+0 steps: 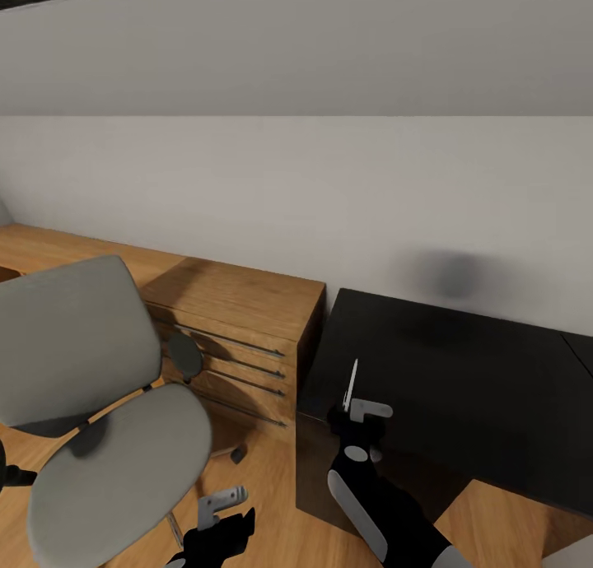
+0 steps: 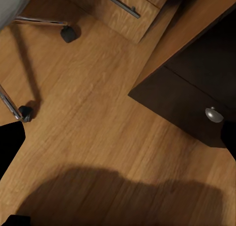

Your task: In the bedroom, organize the workspace by keeping the computer under the desk, ensuring the monitor is on the desk, placing the keyboard on the desk next to the monitor, placing the mouse on the desk next to the keyboard, moving the folder from the swivel chair onto the desk next to the mouse, stacking the notebook on top of the folder with the pen on top of the notebook, and positioning the swivel chair next to the desk.

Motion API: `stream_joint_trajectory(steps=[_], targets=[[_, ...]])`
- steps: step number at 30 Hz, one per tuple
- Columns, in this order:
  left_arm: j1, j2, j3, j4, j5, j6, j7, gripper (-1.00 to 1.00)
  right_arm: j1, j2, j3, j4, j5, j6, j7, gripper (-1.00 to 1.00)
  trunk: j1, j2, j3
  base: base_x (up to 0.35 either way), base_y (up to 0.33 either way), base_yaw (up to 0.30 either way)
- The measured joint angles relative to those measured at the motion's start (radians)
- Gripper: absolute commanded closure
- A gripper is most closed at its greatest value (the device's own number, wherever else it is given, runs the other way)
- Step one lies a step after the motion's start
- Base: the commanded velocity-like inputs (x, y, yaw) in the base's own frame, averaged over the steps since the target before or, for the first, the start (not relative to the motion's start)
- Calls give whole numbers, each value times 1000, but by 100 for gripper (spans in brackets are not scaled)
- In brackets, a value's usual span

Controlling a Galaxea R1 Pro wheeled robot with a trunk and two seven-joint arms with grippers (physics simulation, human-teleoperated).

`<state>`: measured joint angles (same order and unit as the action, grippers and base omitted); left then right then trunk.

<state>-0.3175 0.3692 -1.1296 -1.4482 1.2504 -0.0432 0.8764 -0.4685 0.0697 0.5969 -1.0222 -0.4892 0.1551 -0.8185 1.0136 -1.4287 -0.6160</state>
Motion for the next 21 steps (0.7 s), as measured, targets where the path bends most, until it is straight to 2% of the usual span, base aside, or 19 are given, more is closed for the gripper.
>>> stream_joint_trajectory(steps=[11, 21], targets=[[0, 0, -1, 0, 0, 0, 0, -100, -6, 2, -1, 11, 4, -1, 28, -100, 0, 0, 0, 3, 0, 0], [0, 0, -2, 0, 1, 0, -1, -100, -6, 3, 0, 11, 2, -1, 31, -100, 0, 0, 0, 135, 0, 0]])
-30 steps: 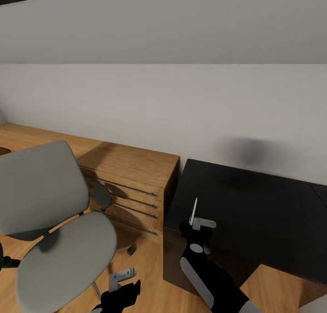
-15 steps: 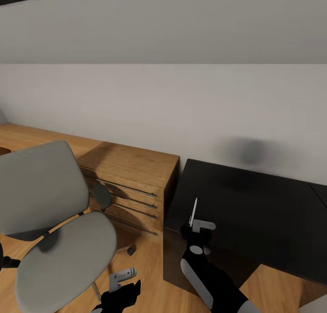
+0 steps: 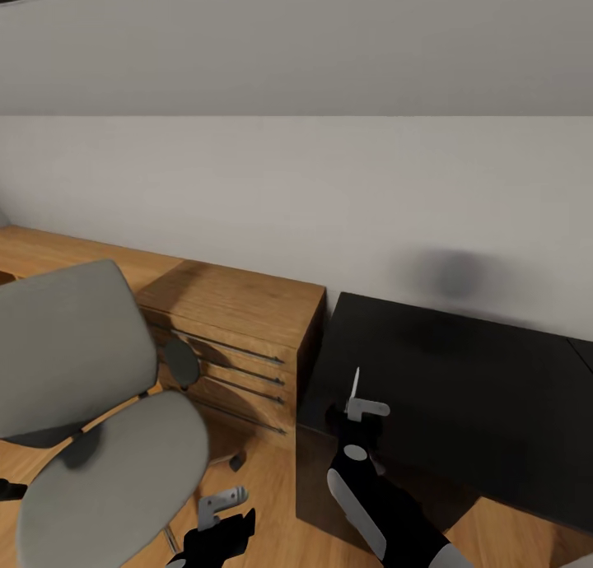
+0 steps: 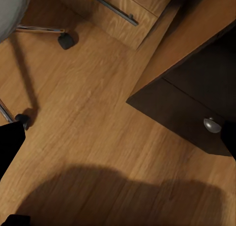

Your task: In the bedroom, organize the workspace by keeping the computer under the desk, ensuring the monitor is on the desk, placing the keyboard on the desk next to the monitor, placing the mouse on the desk next to the keyboard, moving the folder from the swivel chair onto the desk next to the mouse, stacking the notebook on top of the folder with the pen on top of the notebook, and positioning the swivel chair next to the desk.

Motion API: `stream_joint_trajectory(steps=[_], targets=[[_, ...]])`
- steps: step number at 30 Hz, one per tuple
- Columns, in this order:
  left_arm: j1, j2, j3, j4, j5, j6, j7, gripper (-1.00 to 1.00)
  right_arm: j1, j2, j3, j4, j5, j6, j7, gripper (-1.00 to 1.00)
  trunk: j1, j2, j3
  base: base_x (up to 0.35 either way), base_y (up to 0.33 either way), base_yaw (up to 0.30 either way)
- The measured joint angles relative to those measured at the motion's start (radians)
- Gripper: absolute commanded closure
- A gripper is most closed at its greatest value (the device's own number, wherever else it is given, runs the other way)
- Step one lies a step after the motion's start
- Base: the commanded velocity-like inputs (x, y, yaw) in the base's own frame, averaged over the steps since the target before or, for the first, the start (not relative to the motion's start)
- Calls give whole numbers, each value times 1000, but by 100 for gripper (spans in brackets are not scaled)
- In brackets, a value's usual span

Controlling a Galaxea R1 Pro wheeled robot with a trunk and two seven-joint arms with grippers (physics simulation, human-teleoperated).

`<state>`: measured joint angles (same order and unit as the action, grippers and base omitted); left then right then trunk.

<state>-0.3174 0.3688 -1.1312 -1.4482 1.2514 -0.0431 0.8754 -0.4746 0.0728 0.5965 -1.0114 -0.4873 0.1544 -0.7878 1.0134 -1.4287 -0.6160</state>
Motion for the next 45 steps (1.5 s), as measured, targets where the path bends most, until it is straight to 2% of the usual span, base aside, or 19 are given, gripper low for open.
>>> stream_joint_trajectory(steps=[8, 9, 35, 42, 45], targets=[[0, -1, -1, 0, 0, 0, 0, -100, 0, 0, 0, 0, -1, -1, 0, -100, 0, 0, 0, 7, 0, 0], [0, -1, -1, 0, 0, 0, 0, -100, 0, 0, 0, 0, -1, -1, 0, 100, 0, 0, 0, 0, 0, 0], [0, -1, -9, 1, 1, 0, 1, -100, 0, -1, -1, -3, -3, 3, -3, 100, 0, 0, 0, 0, 0, 0], [0, -1, -10, 1, 1, 0, 1, -100, 0, -1, -45, -12, -5, 27, -2, 100, 0, 0, 0, 0, 0, 0], [0, -1, -10, 1, 1, 0, 1, -100, 0, -1, -51, -15, -11, 32, -2, 100, 0, 0, 0, 0, 0, 0]])
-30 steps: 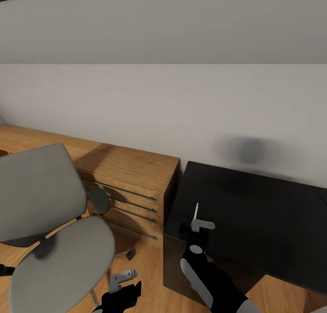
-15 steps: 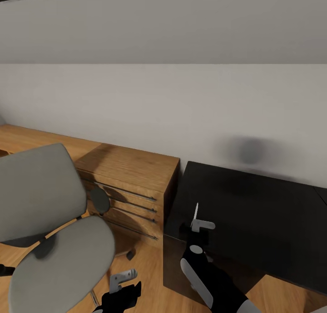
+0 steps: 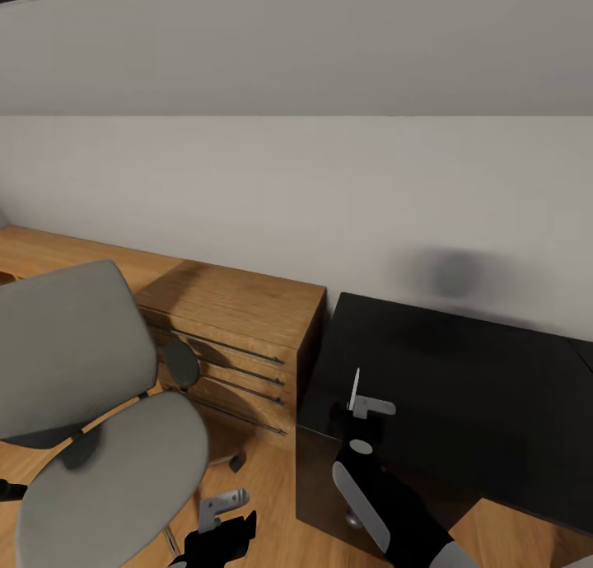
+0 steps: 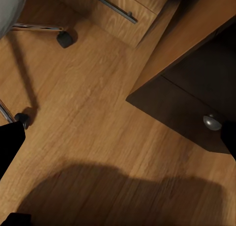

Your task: In the bedroom, organize the workspace by keeping the computer under the desk, ensuring the monitor is on the desk, placing the keyboard on the desk next to the monitor, placing the mouse on the desk next to the keyboard, moving the folder from the swivel chair onto the desk next to the mouse, stacking the notebook on top of the folder with the pen on top of the notebook, and positioning the swivel chair next to the desk.

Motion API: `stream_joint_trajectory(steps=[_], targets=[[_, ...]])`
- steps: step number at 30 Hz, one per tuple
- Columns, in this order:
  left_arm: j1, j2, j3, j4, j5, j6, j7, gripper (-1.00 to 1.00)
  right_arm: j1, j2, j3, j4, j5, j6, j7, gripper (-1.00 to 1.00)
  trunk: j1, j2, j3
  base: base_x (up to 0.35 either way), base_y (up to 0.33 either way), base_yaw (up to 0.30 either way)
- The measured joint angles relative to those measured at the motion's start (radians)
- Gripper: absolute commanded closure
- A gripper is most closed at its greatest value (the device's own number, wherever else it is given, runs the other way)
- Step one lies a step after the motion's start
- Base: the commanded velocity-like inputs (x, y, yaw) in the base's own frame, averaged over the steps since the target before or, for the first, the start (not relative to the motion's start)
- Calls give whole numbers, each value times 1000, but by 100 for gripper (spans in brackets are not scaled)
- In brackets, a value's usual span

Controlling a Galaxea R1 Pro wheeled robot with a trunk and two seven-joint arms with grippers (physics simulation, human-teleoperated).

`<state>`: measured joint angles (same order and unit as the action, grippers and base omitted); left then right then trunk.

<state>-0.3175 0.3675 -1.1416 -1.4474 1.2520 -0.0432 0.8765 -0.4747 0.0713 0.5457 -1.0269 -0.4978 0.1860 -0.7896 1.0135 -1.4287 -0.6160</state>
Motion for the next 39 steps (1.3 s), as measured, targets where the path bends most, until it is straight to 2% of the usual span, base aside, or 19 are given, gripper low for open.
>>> stream_joint_trajectory(steps=[4, 19, 24, 28, 39], targets=[[0, 0, 0, 0, 0, 0, 0, -100, 0, 0, -4, -4, -13, 1, 0, 100, 0, 0, 0, 0, 0, 0], [0, 0, 0, 0, 0, 0, 0, -100, 0, 1, -6, -14, -17, 27, -1, 100, 0, 0, 0, 0, 0, 0], [0, 0, 0, 0, 0, 0, 0, -100, 0, 3, -29, -21, -27, 40, 0, 100, 0, 0, 0, 0, 0, 0], [0, 0, 0, 0, 0, 0, 0, -100, 0, 2, -43, -34, -49, 62, 1, 100, 0, 0, 0, 0, 0, 0], [0, 0, 0, 1, 1, 0, -1, -100, -2, 3, -45, -39, -58, 77, 0, 100, 0, 0, 0, 0, 0, 0]])
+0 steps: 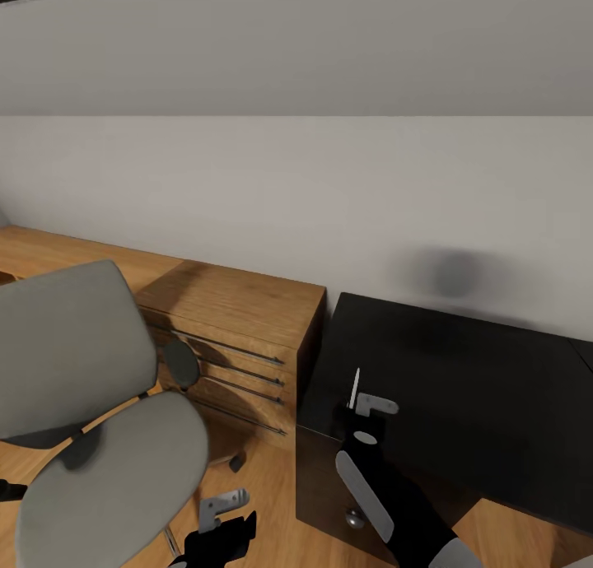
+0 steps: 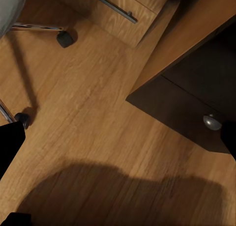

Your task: In the bedroom, organize the workspace by keeping the computer under the desk, ensuring the monitor is on the desk, placing the keyboard on the desk next to the monitor, placing the mouse on the desk next to the keyboard, moving the folder from the swivel chair onto the desk next to the mouse, stacking the notebook on top of the folder with the pen on top of the notebook, and positioning the swivel chair next to the desk.

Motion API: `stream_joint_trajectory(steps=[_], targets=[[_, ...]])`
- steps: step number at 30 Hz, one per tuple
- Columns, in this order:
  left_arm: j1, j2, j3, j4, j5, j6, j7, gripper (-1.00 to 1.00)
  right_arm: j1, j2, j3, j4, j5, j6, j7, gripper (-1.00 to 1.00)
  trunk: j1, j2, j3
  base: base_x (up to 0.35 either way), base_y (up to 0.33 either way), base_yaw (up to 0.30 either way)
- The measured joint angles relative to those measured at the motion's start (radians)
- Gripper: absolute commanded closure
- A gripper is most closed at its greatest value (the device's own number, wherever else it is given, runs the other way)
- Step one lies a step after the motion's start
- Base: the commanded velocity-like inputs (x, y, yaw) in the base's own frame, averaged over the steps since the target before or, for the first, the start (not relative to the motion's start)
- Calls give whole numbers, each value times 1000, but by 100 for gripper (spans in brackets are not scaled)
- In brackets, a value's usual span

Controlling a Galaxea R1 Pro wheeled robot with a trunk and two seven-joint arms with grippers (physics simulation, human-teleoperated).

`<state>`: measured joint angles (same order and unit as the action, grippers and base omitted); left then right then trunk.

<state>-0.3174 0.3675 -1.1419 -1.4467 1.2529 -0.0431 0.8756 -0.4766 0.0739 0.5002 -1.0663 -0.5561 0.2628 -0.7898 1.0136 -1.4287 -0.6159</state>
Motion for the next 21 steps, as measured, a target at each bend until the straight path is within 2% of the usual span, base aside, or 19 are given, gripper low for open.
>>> stream_joint_trajectory(steps=[3, 5, 9, 21], targets=[[0, -1, 0, 0, 0, 0, 0, -100, 0, -1, -1, -4, -9, 4, 0, 100, 0, 0, 0, 0, 0, 0], [0, -1, -1, 0, 1, 0, 0, -100, -2, -2, -4, -21, -26, 44, -1, 100, 0, 0, 0, 0, 0, 0], [0, -1, -1, 0, 1, 0, 0, -100, -3, -1, -20, -32, -42, 66, -1, 100, 0, 0, 0, 0, 0, 0], [0, -1, -28, 0, 1, 0, 1, -100, -3, -1, -24, -35, -46, 70, -1, 100, 0, 0, 0, 0, 0, 0]])
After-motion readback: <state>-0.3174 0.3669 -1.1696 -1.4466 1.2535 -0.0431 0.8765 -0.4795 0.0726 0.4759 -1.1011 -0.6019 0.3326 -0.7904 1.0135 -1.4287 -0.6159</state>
